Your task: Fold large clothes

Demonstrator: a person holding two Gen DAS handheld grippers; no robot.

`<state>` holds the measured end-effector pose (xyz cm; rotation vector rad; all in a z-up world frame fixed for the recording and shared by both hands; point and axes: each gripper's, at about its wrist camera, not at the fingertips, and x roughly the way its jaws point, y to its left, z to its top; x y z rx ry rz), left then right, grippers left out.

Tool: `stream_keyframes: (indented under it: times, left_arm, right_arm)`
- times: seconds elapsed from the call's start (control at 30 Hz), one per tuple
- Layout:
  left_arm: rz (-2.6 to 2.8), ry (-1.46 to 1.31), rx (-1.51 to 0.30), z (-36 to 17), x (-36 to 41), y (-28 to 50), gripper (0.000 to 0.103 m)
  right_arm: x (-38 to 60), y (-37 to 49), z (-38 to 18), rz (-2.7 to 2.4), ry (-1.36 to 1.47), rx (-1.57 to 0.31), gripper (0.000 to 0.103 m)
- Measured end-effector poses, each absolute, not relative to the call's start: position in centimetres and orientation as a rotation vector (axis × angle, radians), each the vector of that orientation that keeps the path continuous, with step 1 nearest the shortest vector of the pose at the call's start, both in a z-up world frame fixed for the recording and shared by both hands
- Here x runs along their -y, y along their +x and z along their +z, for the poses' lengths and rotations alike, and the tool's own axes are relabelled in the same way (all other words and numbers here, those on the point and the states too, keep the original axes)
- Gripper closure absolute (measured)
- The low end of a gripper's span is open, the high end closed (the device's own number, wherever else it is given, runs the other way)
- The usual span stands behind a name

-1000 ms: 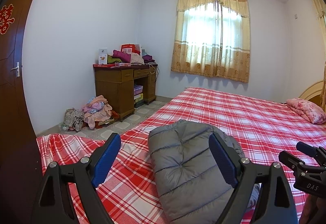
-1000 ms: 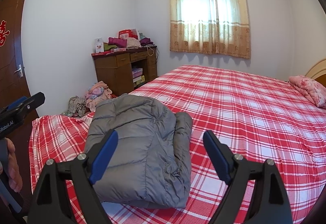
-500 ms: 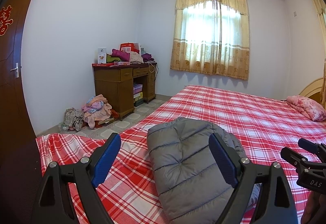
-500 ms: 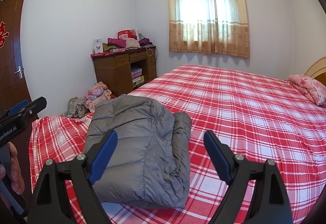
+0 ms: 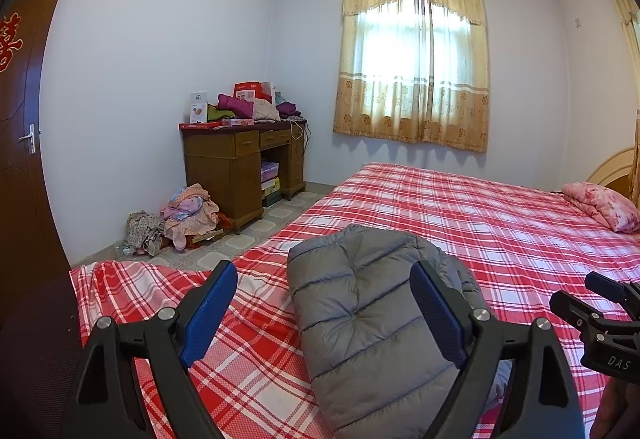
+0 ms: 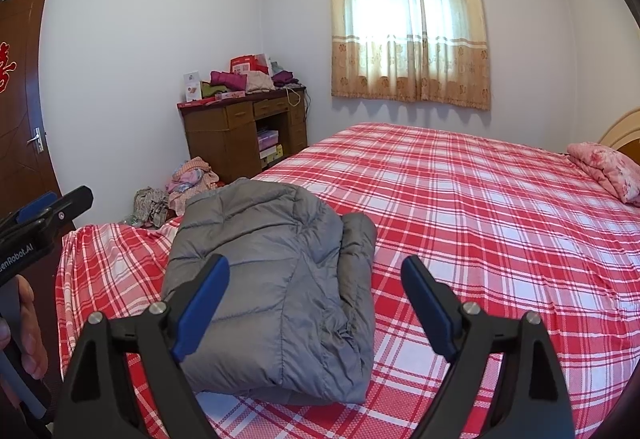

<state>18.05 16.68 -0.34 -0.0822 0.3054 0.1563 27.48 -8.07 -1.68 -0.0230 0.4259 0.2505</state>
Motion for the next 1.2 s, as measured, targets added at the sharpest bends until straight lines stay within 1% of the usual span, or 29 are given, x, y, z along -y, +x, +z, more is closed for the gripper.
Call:
stream_keyframes:
  times: [0.73, 1.2]
  left_arm:
    - [0.142, -0.110, -0.341, -0.6, -17.3, 18.6, 0.014]
    - [0.150, -0.082, -0.349, -1.4, -17.3, 18.8, 0.014]
  right_arm:
    - [8.6, 27.0, -1.0, 0.255, -0.026, -0.386, 0.013]
    - [8.7, 27.1, -1.7, 0.261, -0.024, -0.410, 0.013]
